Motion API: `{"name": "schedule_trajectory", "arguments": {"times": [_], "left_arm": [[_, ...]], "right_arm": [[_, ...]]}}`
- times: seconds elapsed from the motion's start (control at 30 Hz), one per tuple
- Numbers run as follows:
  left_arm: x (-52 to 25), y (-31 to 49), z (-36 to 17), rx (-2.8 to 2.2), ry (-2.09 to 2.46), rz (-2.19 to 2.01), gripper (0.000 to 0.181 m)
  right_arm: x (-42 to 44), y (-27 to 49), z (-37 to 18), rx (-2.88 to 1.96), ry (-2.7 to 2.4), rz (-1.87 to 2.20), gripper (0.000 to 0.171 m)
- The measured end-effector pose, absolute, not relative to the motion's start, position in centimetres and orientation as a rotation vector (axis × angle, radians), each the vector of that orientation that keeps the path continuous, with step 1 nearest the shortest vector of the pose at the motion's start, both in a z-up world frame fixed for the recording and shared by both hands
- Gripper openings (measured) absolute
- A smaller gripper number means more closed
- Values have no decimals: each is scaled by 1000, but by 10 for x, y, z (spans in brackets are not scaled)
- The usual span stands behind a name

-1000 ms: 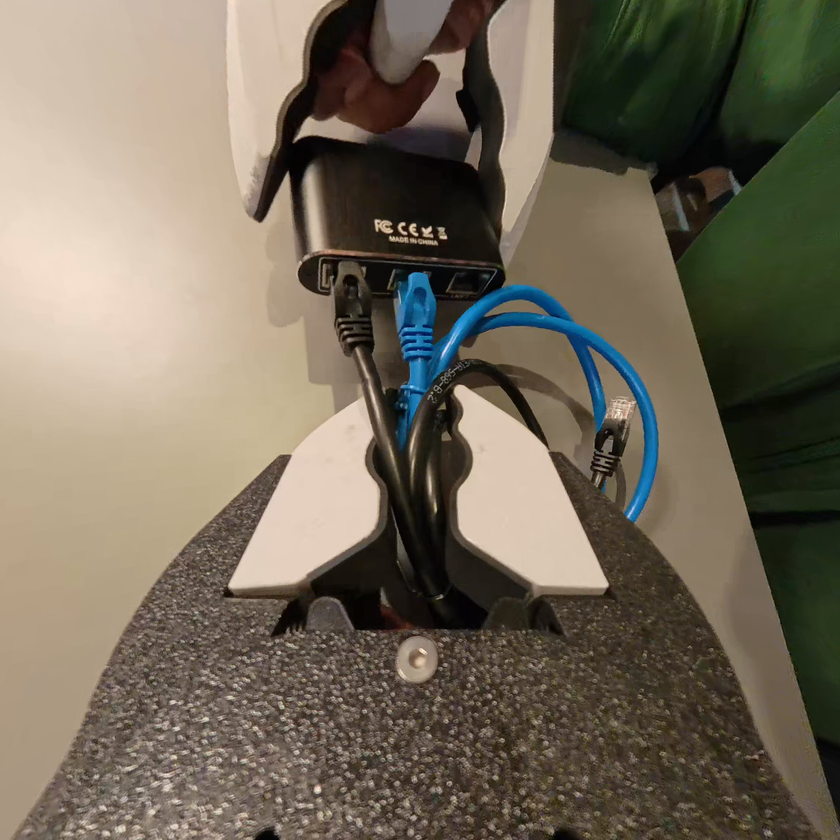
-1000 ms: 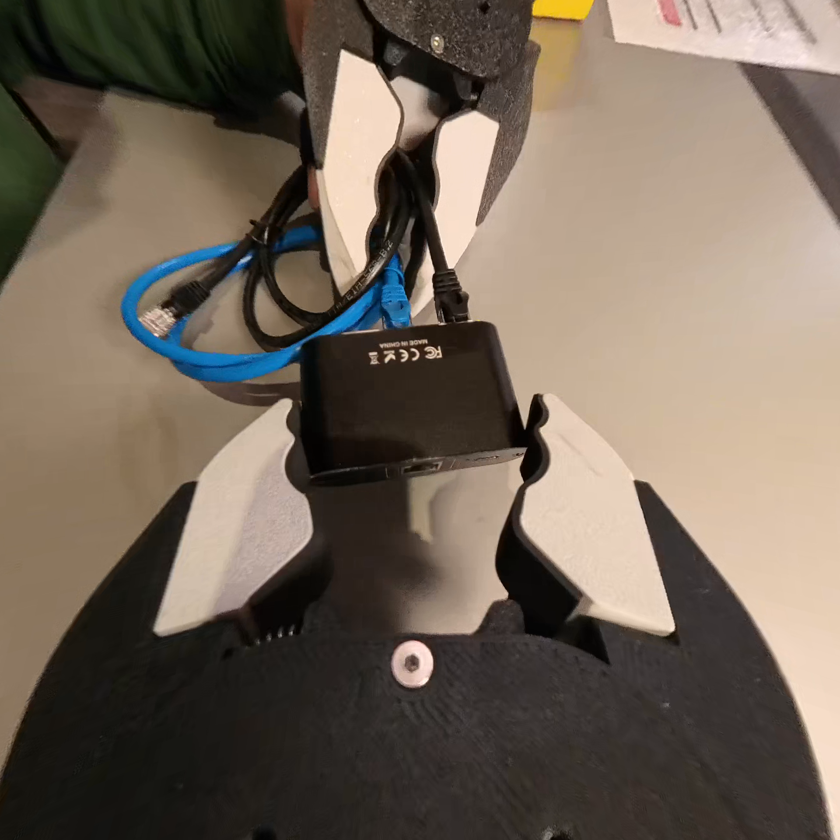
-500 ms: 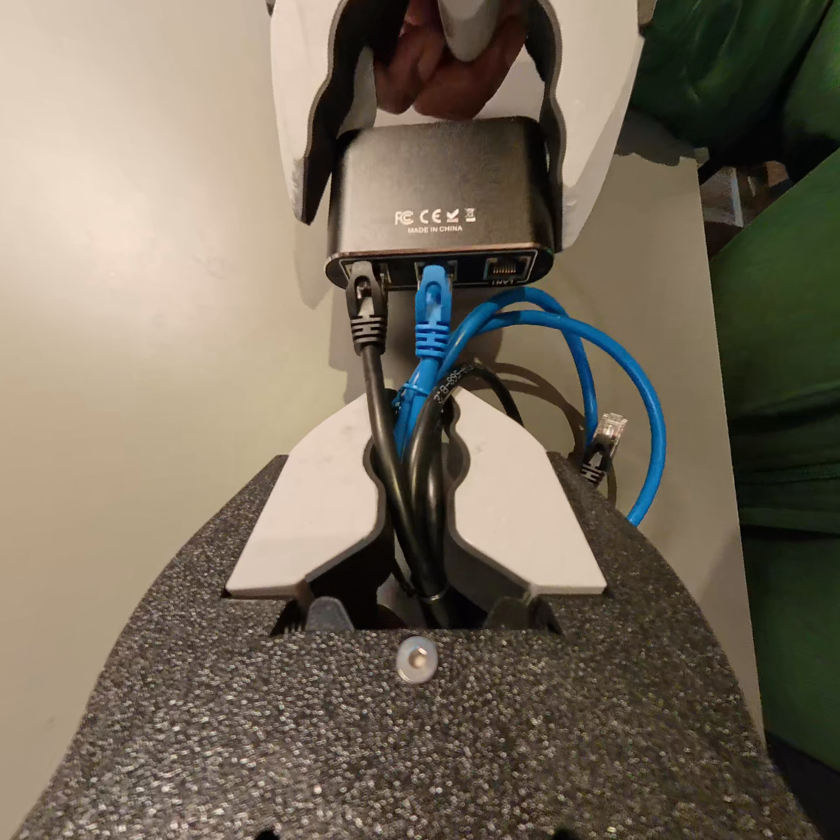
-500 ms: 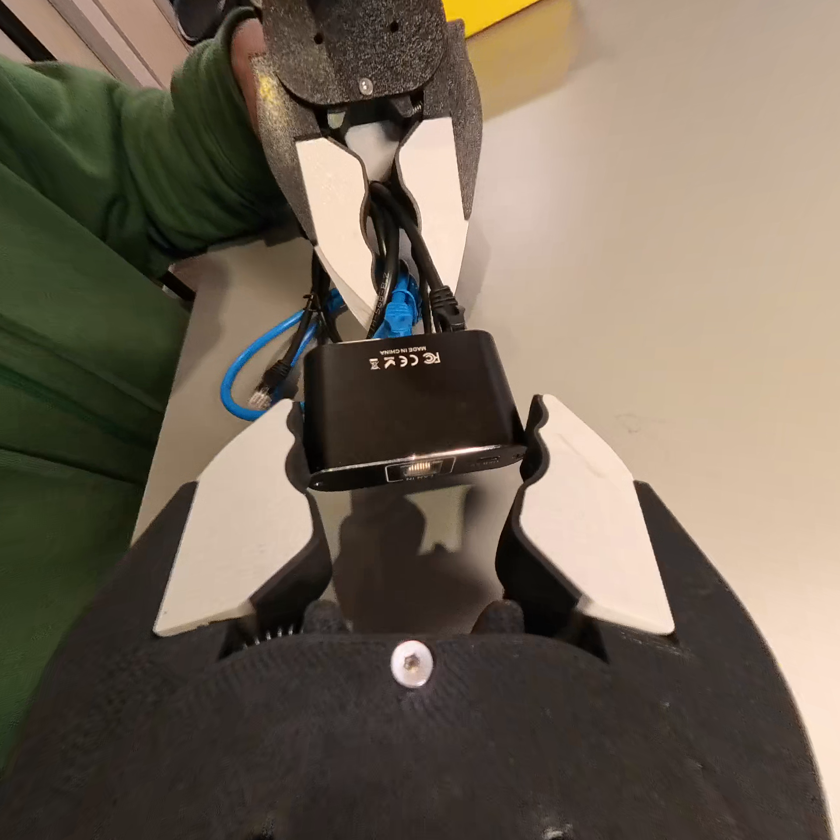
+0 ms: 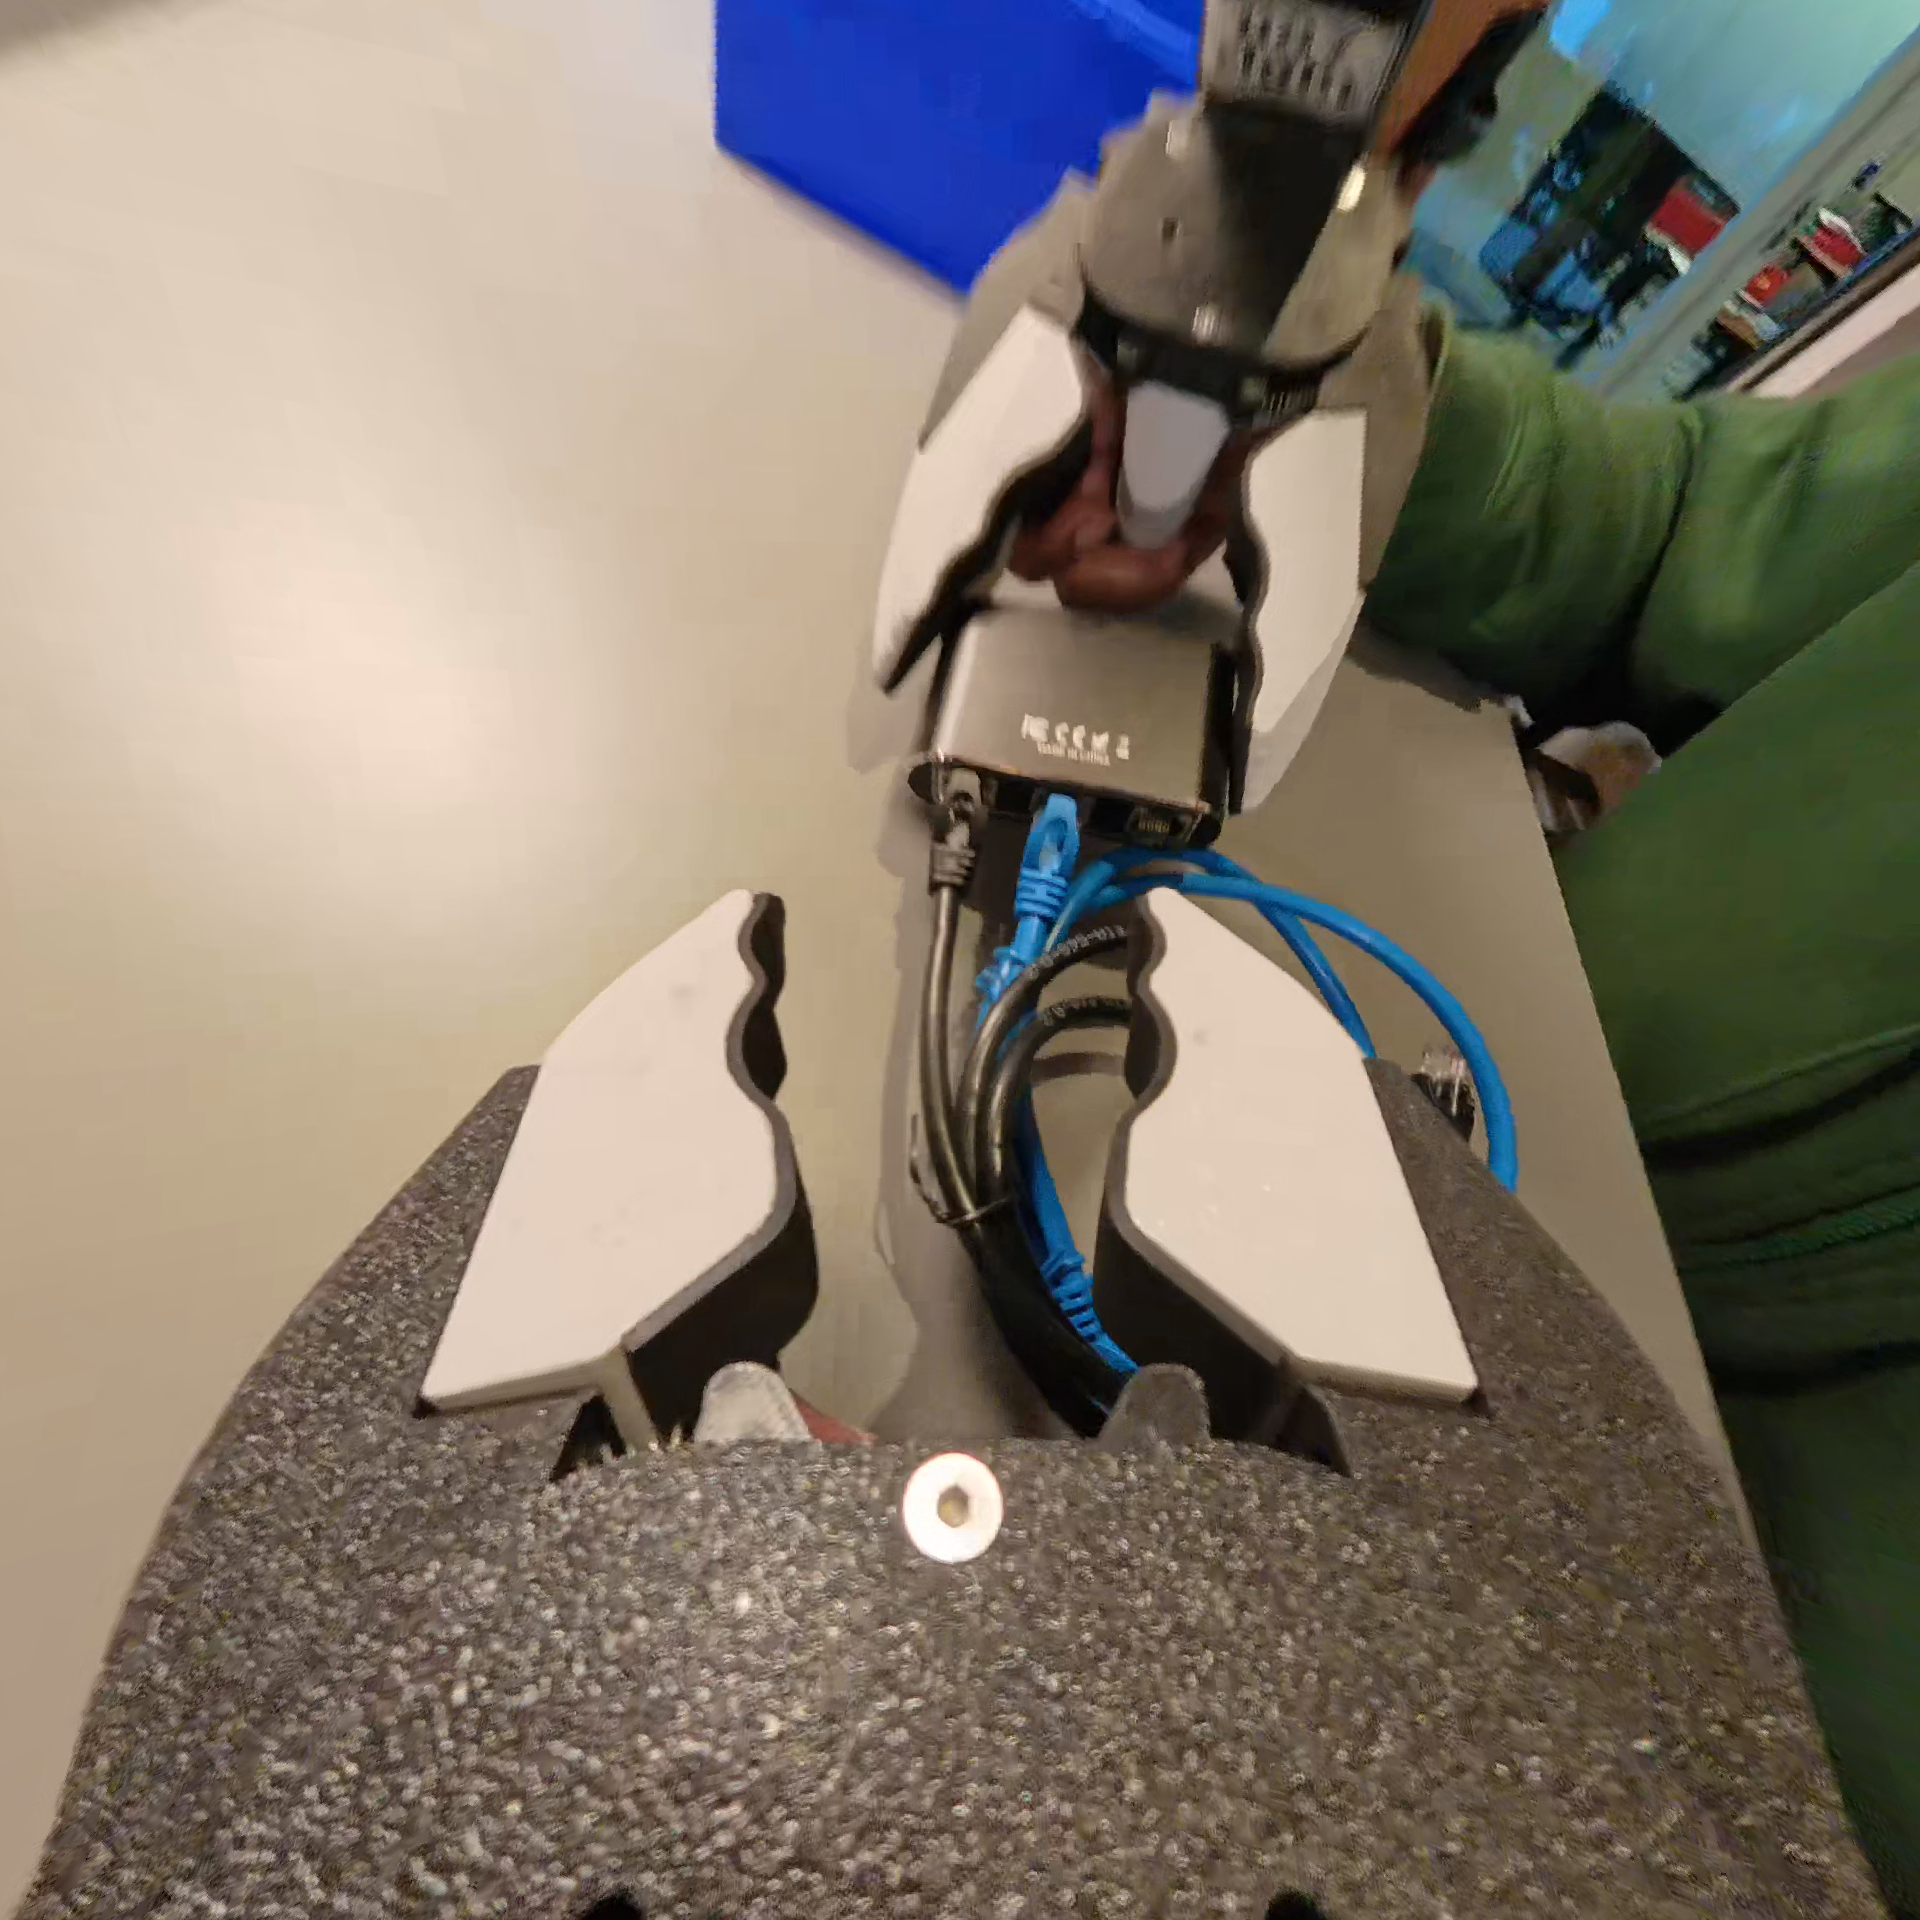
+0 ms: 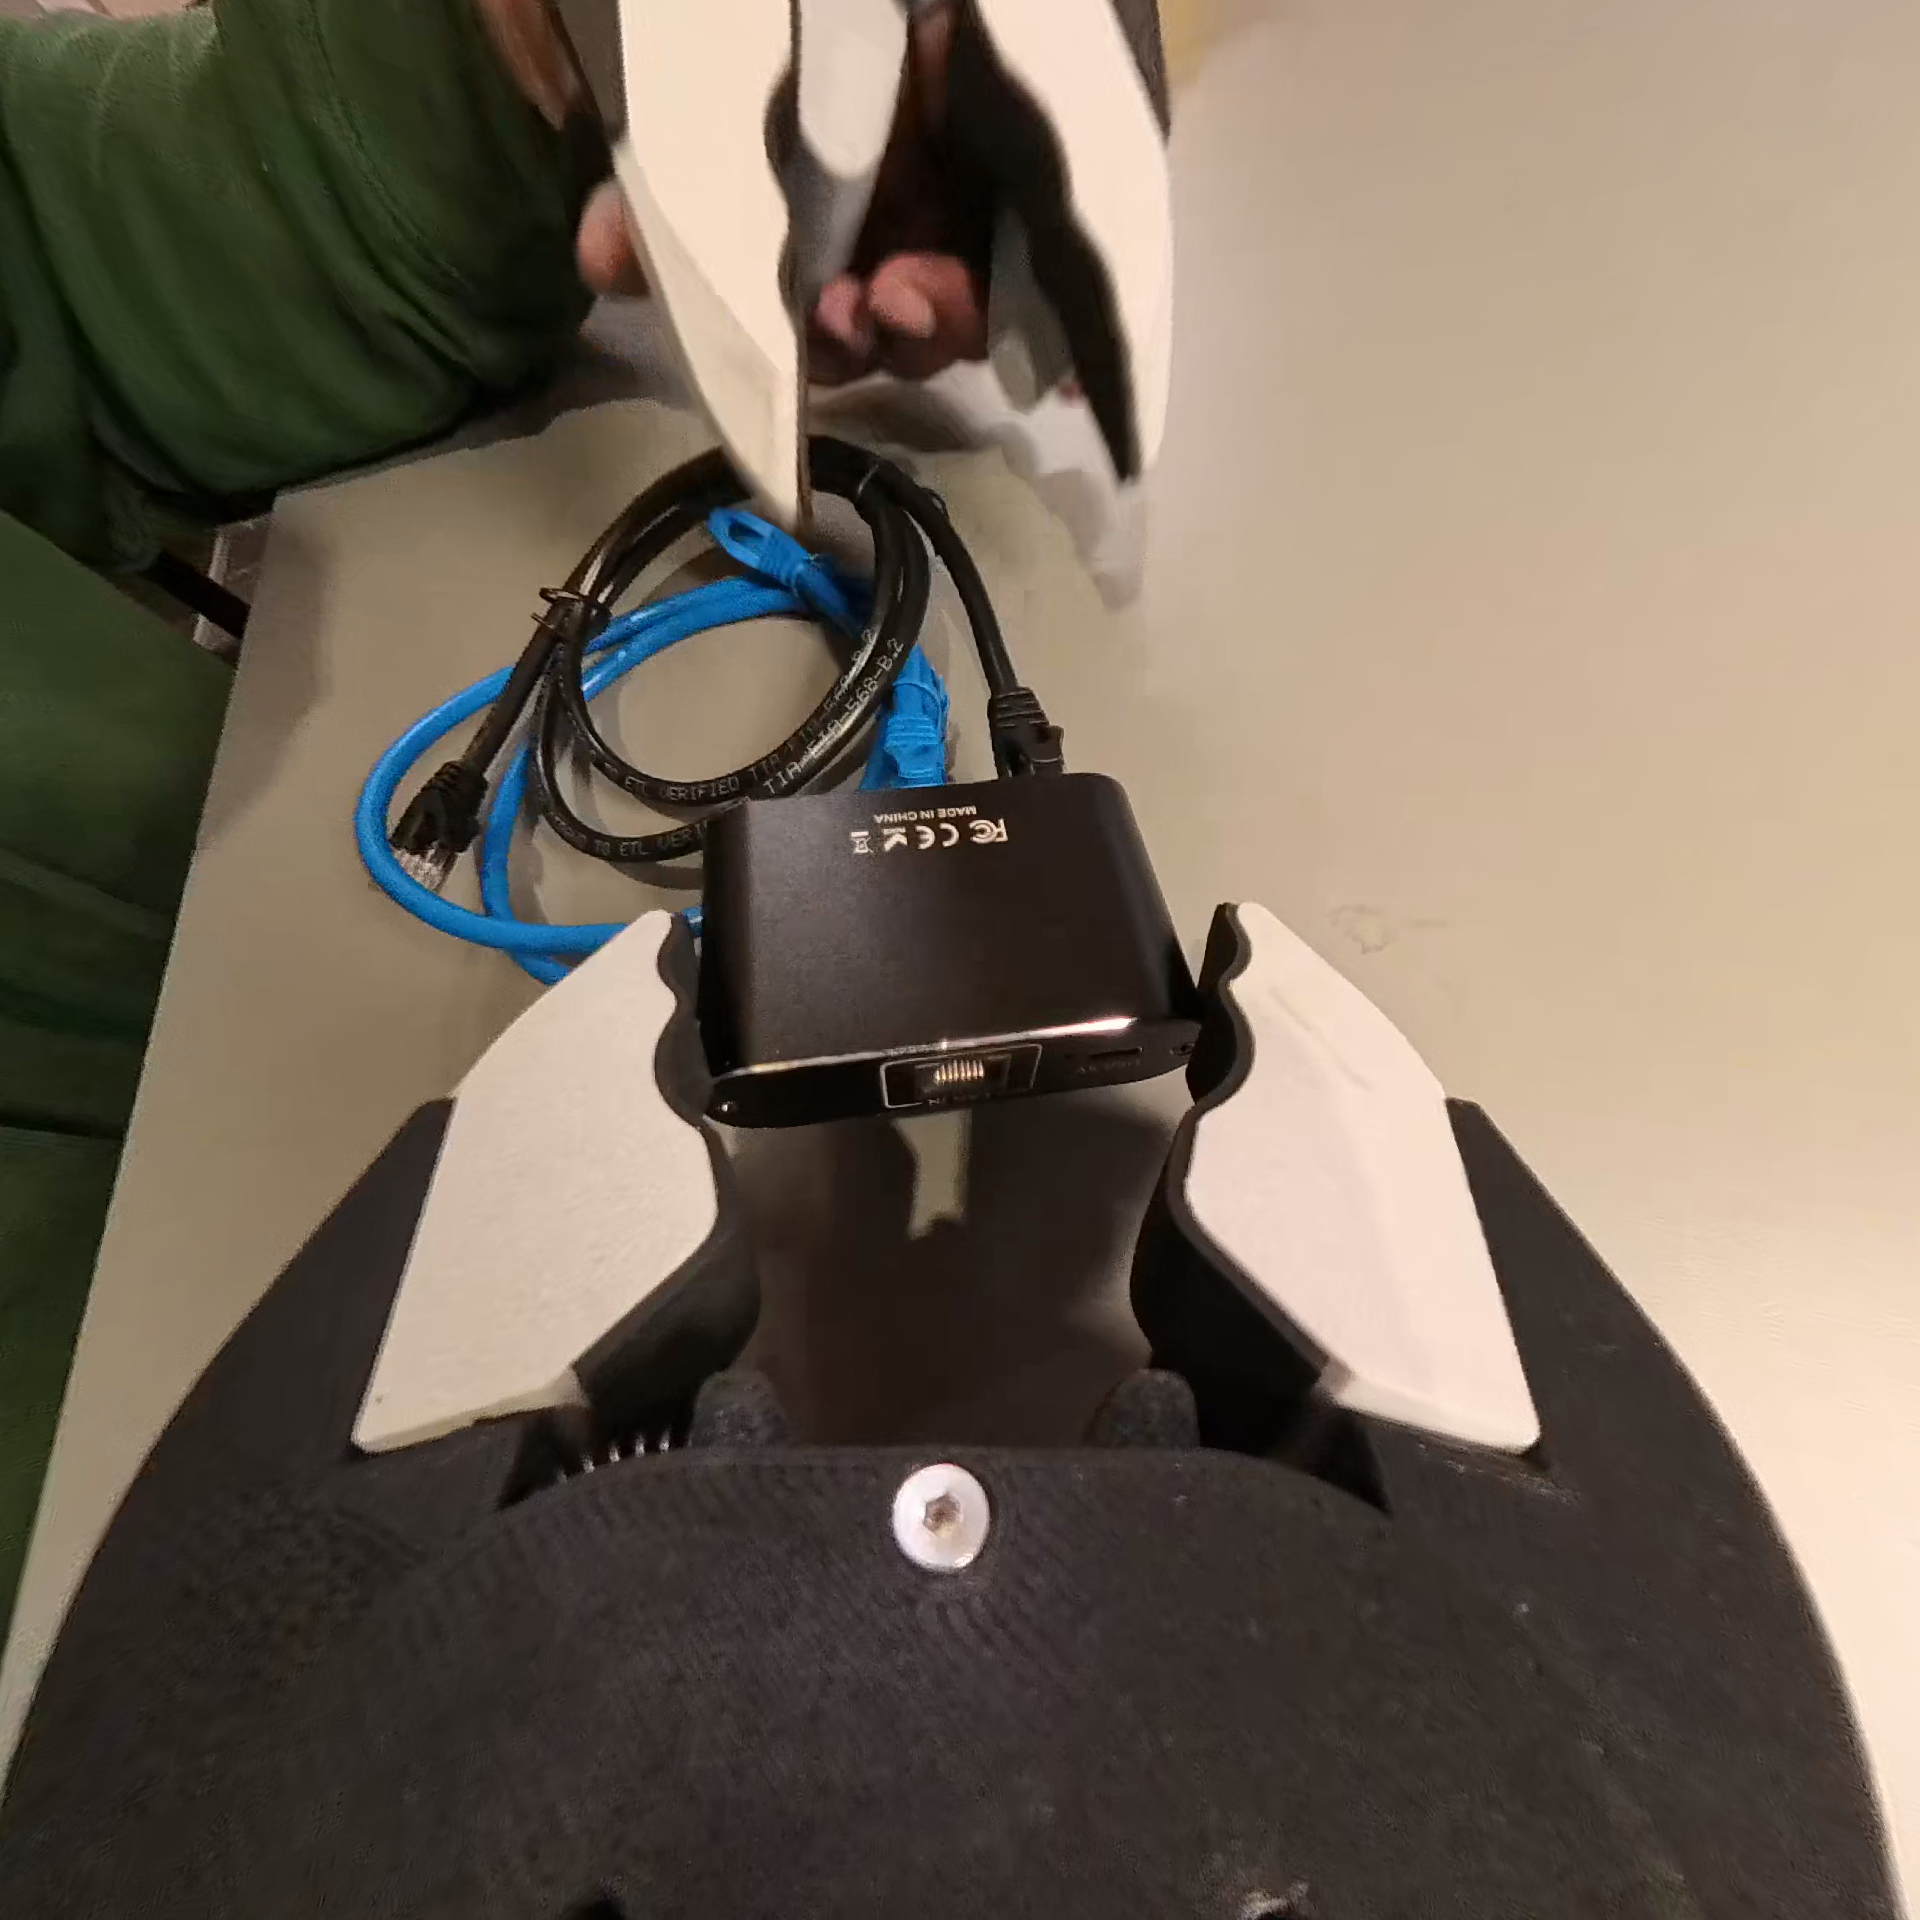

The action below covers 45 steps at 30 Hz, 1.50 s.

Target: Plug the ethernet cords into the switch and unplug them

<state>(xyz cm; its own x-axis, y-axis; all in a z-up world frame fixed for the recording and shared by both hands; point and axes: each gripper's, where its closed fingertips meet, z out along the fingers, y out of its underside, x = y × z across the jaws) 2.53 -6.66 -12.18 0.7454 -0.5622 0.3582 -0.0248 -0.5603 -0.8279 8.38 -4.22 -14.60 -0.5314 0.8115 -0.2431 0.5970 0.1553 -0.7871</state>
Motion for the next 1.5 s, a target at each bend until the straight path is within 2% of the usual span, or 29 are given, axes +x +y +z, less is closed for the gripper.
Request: {"name": "schedule_trajectory", "arguments": {"times": [0.23,0.47,0.57,0.7,0.83,1.03,1.1,1.13,1.3,1.5], "left_arm": [[-11,-75,-34,-1728,370,-443,74],[-100,-193,52,-1696,25,83,59],[-179,-269,41,-1866,-281,295,56],[-255,-357,-32,-2139,-698,344,55],[-266,-367,-77,-2175,-816,187,50],[-284,-364,-99,-2228,-858,234,45],[-288,-366,-108,-2281,-861,260,37],[-289,-366,-110,-2299,-845,272,28],[-287,-370,-89,-2286,-757,420,17],[-258,-358,3,-2180,-316,961,11]], "right_arm": [[85,-41,-152,-1374,-2220,1297,93],[85,-41,-153,-1375,-2226,1299,93],[85,-41,-153,-1375,-2226,1300,92],[85,-41,-154,-1371,-2232,1283,92],[86,-42,-156,-1361,-2244,1251,92],[86,-42,-157,-1356,-2252,1234,92],[86,-42,-157,-1357,-2252,1237,92],[86,-42,-157,-1357,-2253,1237,92],[86,-42,-157,-1354,-2254,1239,92],[87,-43,-158,-1349,-2260,1230,92]]}}
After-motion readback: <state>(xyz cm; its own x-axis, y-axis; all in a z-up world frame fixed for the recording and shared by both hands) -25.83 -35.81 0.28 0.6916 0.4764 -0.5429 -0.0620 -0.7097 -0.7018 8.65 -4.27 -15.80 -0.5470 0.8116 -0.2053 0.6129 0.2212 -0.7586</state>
